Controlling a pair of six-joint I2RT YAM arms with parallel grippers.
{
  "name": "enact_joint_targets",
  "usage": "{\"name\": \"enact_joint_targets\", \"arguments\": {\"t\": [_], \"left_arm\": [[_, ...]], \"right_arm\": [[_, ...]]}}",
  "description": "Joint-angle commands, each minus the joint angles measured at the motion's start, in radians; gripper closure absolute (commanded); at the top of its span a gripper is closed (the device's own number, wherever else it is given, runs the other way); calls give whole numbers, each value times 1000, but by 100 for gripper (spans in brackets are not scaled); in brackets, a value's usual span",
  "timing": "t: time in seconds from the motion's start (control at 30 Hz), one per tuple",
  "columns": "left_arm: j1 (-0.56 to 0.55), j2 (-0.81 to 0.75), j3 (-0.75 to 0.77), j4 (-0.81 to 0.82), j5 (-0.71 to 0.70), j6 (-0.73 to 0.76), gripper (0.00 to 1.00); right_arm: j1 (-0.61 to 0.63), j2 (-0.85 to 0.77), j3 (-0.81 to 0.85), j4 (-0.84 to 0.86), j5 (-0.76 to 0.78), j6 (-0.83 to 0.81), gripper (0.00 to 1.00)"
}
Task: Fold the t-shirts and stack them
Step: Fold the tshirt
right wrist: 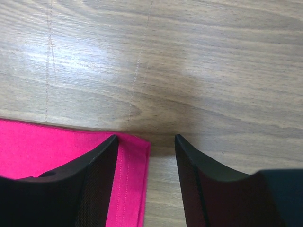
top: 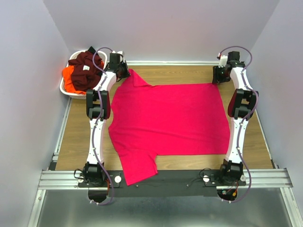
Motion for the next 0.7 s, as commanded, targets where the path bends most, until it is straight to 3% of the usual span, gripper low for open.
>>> {"name": "enact_joint_targets", "arguments": {"t": [0.0,0.13,0.43,0.53,0.57,0.63,0.67], "left_arm": [[-3,26,15,-16,-19,2,100],[-2,24,15,-16,-16,5,100],[7,18,-2,-5,15,5,100],[10,17,0,0,41,23,100],[10,9,1,1,44,40,100],[10,-6,13,-3,65,54,100],[12,-15,20,-2,70,64,100]], "right_arm": [[2,7,28,-7,-18,31,40],[2,26,36,-7,-22,37,41],[2,15,-36,-7,-79,45,59],[2,12,-36,-7,-82,43,72],[2,7,-33,-8,-84,42,85],[2,1,-24,-7,-81,45,99],[2,-2,-21,-8,-79,43,100]]}}
